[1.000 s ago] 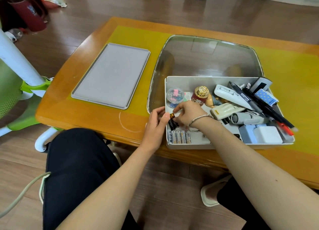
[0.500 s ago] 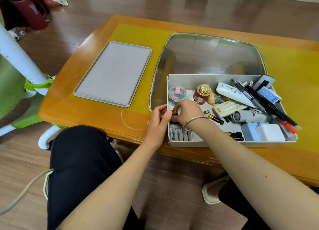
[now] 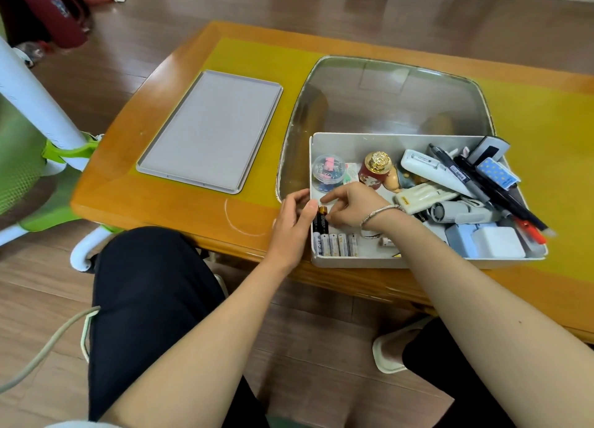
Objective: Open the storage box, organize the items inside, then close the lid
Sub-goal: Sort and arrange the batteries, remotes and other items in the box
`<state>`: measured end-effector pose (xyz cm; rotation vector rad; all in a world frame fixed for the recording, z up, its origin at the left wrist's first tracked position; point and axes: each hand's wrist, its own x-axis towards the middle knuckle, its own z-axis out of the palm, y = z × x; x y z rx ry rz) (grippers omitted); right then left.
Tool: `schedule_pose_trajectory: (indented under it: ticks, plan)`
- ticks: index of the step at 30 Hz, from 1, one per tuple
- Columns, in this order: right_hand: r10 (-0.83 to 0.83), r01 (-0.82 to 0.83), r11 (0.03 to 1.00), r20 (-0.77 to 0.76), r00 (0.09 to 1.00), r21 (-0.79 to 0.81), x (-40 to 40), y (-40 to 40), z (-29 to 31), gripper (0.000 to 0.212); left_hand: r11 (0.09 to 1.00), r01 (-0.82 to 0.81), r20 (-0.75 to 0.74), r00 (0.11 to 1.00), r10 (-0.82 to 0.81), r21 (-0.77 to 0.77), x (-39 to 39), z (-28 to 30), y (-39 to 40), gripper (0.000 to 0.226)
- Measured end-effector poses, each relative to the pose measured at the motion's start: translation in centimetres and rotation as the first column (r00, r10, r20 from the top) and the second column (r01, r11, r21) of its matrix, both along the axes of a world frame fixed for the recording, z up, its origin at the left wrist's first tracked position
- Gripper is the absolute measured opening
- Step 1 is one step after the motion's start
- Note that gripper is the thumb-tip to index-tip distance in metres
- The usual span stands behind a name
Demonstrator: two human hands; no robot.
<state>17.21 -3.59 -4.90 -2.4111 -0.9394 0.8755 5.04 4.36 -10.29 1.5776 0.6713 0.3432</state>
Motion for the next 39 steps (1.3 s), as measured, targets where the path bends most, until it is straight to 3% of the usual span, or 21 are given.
schedule_pose_trajectory:
  ticks: [3,6,9,11,15,19,28,32,35,39]
  plan:
    - [-0.02,0.018,1.0,0.073,0.997,0.025,0.7,-1.2,0.6,0.029,1.0,0.001,0.006,1.0,-0.001,-0.016,0.0,0.1,0.0,0.075]
    - [-0.017,0.038,0.99,0.152,0.988,-0.138,1.3,-2.8,0.7,0.021,1.0,0.008,0.003,1.0,-0.008,-0.022,0.0,0.2,0.0,0.079]
    - [-0.024,0.023,0.959,0.001,1.0,-0.281,0.8,-3.4,0.4,0.023,1.0,0.009,0.003,1.0,-0.009,-0.024,0.0,0.3,-0.1,0.081]
    - [-0.023,-0.008,0.959,-0.107,0.994,-0.283,0.3,-3.5,0.4,0.025,1.0,0.012,-0.002,1.0,-0.012,-0.019,0.0,0.5,-0.2,0.081]
    - [-0.002,-0.035,0.968,-0.146,0.989,-0.247,0.1,-3.9,1.1,0.027,1.0,0.01,-0.007,1.0,-0.01,-0.019,-0.1,0.7,-0.2,0.082]
    - [-0.009,0.017,0.989,0.053,0.999,-0.15,1.4,-5.8,2.8,0.018,1.0,0.007,0.0,1.0,-0.007,-0.014,-0.1,0.5,-0.1,0.083]
    - [0.197,-0.087,0.941,0.318,0.927,-0.328,2.5,-8.0,2.5,0.018,1.0,0.006,-0.01,1.0,-0.006,-0.017,0.0,0.0,0.0,0.079]
    - [0.144,-0.035,0.965,0.41,0.901,-0.261,2.3,-7.1,1.7,0.018,0.999,0.014,-0.001,1.0,-0.014,-0.039,0.0,0.1,-0.1,0.079]
    - [0.153,-0.03,0.954,0.397,0.905,-0.299,2.2,-6.3,1.8,0.014,0.999,0.012,0.003,1.0,-0.012,-0.043,0.0,0.0,-0.1,0.078]
    - [0.289,-0.116,0.888,0.343,0.894,-0.446,1.8,-6.7,1.8,0.016,0.999,0.017,0.007,1.0,-0.017,-0.048,0.0,0.0,0.0,0.071]
